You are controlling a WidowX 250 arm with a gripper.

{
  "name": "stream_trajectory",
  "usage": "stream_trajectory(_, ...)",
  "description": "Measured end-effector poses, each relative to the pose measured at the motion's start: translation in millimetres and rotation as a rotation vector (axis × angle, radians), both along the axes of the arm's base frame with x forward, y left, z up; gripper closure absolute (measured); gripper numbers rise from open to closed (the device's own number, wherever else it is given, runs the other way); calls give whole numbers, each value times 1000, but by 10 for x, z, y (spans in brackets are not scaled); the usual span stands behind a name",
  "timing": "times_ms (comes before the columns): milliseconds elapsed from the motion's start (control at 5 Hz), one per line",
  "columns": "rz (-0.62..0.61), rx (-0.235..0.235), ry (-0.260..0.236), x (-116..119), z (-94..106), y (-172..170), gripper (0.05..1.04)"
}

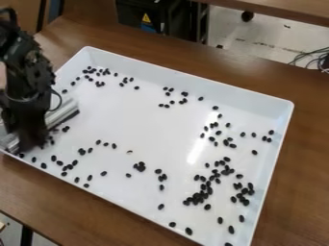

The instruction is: Sweep into pile

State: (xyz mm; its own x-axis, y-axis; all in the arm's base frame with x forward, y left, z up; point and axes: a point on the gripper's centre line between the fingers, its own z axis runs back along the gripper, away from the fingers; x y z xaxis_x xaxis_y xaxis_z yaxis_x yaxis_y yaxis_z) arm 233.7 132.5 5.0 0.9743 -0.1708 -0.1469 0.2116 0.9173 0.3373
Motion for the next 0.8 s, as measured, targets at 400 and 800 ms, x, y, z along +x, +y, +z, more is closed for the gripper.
stream_trajectory(400, -27, -120, -16, -42, -137, -454, 726)
stream_trajectory(800, -139, -137, -21, 32, -162, -1261, 726)
